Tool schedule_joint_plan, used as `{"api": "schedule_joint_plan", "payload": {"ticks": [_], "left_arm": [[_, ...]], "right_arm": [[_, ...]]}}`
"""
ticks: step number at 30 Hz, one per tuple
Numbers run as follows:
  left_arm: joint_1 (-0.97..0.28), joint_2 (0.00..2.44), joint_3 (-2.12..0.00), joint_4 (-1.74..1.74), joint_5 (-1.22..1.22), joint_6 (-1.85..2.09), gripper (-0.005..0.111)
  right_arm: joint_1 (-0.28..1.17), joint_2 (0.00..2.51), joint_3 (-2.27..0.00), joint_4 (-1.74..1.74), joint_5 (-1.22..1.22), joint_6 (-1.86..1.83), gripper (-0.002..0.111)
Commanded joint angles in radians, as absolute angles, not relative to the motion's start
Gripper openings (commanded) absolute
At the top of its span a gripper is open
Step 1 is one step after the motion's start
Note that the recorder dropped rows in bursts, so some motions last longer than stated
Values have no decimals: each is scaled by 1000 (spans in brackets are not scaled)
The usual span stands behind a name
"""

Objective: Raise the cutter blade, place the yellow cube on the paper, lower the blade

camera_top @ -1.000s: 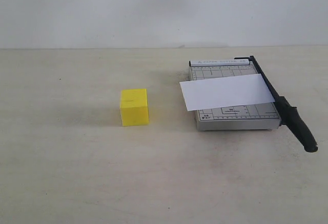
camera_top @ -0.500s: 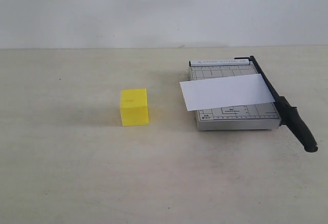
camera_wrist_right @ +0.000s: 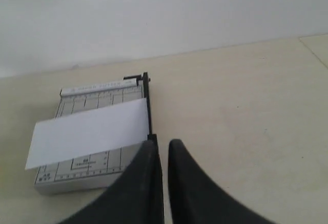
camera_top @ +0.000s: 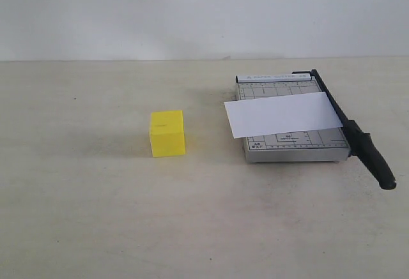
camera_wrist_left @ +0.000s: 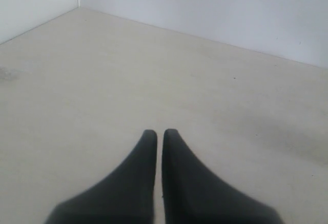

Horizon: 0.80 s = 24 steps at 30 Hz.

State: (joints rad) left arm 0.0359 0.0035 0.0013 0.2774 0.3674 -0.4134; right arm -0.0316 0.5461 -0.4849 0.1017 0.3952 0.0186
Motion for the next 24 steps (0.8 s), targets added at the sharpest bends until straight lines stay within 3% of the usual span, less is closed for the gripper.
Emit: {"api": "schedule_joint_plan", "payload": {"ticks": [1,3,4,12,24], "left_arm": [[38,0,0,278,366,-418,4],[38,0,0,278,366,-418,4],[38,0,0,278,366,-418,4],[38,0,0,278,366,-418,4],[38,0,0,278,366,-418,4]], "right_arm": [[11,695,-634,99,559,-54,43],[20,787,-694,97,634,-62,63],[20,829,-721,95,668,-63,67],[20,1229,-865,106,801,-147,62],[20,1544,-989,171,826,-261,62]]}}
